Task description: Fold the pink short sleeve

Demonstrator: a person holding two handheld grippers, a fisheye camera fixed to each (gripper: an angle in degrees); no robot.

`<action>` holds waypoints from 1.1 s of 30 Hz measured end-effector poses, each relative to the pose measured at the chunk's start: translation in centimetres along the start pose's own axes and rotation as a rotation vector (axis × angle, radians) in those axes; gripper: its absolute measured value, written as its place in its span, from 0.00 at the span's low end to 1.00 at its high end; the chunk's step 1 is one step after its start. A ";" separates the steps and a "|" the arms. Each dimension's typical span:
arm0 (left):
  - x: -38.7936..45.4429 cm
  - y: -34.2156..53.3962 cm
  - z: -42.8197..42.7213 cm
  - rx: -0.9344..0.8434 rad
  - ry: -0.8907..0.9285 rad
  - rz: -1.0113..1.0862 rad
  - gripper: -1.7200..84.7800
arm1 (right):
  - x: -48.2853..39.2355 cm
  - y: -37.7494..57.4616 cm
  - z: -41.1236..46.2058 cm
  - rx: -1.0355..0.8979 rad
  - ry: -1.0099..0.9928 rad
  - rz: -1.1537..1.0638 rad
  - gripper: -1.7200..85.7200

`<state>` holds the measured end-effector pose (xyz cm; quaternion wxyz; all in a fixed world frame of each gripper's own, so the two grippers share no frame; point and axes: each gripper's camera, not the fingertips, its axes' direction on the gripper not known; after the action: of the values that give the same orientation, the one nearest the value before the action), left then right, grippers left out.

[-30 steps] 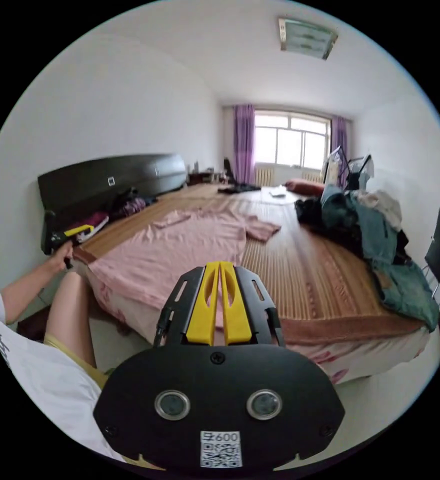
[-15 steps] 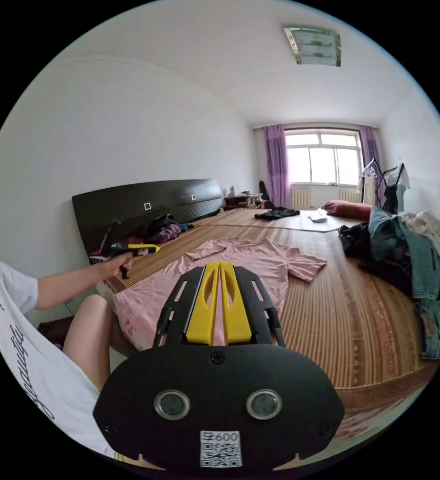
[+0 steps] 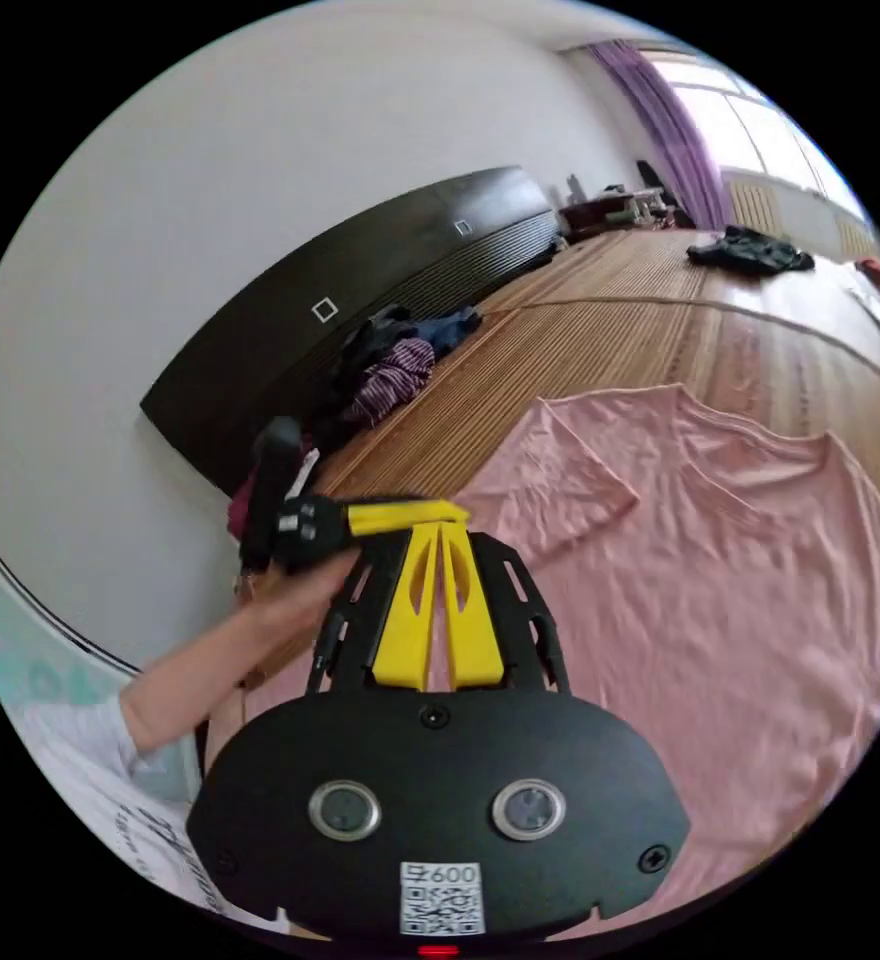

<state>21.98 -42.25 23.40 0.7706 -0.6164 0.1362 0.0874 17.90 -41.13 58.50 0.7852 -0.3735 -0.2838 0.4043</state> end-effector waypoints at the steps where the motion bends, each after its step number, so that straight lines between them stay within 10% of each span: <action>1: 0.2 -0.4 -0.9 0.007 -0.007 0.003 0.03 | 1.1 -3.2 2.6 -0.037 0.010 0.016 0.01; 7: 2.6 -2.5 -4.5 -0.001 -0.106 0.066 0.03 | 8.0 -11.8 9.1 -0.273 0.074 0.064 0.01; 17: 4.6 -6.5 -11.9 -0.004 -0.144 0.057 0.03 | 15.7 -19.5 -1.6 0.004 0.345 0.120 0.01; 33: 1.7 -9.4 -21.8 -0.009 -0.166 -0.051 0.03 | 18.1 -33.3 -1.3 -0.033 0.164 0.192 0.01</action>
<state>24.19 -65.65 27.18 0.7783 -0.6139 0.0556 0.1194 42.26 -39.42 87.55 0.7571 -0.4437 -0.1879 0.4411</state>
